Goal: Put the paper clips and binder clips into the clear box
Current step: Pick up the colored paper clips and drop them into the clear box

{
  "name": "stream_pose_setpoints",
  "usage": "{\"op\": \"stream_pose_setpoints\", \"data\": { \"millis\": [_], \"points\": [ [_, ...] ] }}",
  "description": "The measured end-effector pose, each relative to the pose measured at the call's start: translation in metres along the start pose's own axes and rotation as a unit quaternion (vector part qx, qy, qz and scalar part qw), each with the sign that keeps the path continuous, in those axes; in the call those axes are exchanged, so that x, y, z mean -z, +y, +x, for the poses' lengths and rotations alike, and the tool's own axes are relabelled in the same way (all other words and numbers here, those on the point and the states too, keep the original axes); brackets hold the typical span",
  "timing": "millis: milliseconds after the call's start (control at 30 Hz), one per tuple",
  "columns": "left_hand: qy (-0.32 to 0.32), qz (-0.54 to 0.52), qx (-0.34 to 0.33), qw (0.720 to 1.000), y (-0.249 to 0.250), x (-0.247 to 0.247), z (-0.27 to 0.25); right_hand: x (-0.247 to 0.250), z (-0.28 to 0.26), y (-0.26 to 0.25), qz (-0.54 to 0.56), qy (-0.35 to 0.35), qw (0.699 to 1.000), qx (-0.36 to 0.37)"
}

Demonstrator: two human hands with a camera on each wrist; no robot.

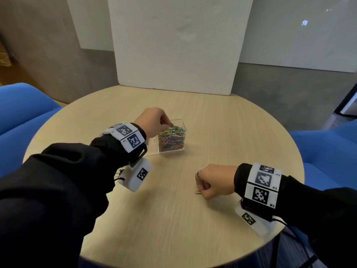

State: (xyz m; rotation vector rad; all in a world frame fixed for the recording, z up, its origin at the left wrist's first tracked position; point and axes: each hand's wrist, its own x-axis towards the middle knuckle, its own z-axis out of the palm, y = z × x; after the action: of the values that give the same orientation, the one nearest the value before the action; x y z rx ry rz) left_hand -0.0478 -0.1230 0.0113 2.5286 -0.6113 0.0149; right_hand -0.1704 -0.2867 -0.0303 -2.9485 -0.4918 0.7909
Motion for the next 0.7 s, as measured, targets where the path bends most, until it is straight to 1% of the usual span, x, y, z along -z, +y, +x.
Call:
{"op": "stream_pose_setpoints", "data": {
  "millis": [100,267,367,433,467,500,533,600,633,700],
  "points": [
    [-0.008,0.016,0.019,1.000,-0.008,-0.005,0.003,0.000,0.002,0.002,0.003,-0.001,1.000,0.005],
    [0.019,-0.025,0.023,0.999,-0.018,-0.002,0.001,0.003,0.006,0.005,0.011,-0.014,1.000,0.010],
    [0.038,-0.022,0.003,0.999,-0.023,0.000,-0.002,0.006,0.009,0.005,0.006,-0.028,1.000,0.009],
    [0.073,-0.027,-0.023,0.997,-0.026,0.003,-0.007,0.012,0.009,0.004,0.000,-0.026,1.000,0.006],
    [0.090,-0.014,-0.030,0.995,-0.029,0.006,-0.008,0.017,0.009,0.003,-0.005,-0.014,1.000,0.006],
    [0.090,0.018,-0.027,0.995,-0.033,0.009,-0.010,0.025,0.011,0.003,-0.009,0.007,1.000,0.006],
    [0.067,0.061,-0.012,0.996,-0.036,0.012,-0.012,0.034,0.012,0.004,-0.010,0.033,0.999,0.006],
    [-0.004,0.124,0.032,0.992,-0.044,0.015,-0.014,0.058,0.018,0.006,0.005,0.098,0.995,0.005],
    [-0.032,0.130,0.044,0.990,-0.048,0.015,-0.015,0.070,0.022,0.006,0.018,0.134,0.991,0.003],
    [-0.061,0.102,0.046,0.992,-0.057,0.010,-0.014,0.090,0.033,0.006,0.034,0.210,0.977,-0.002]
  ]
}}
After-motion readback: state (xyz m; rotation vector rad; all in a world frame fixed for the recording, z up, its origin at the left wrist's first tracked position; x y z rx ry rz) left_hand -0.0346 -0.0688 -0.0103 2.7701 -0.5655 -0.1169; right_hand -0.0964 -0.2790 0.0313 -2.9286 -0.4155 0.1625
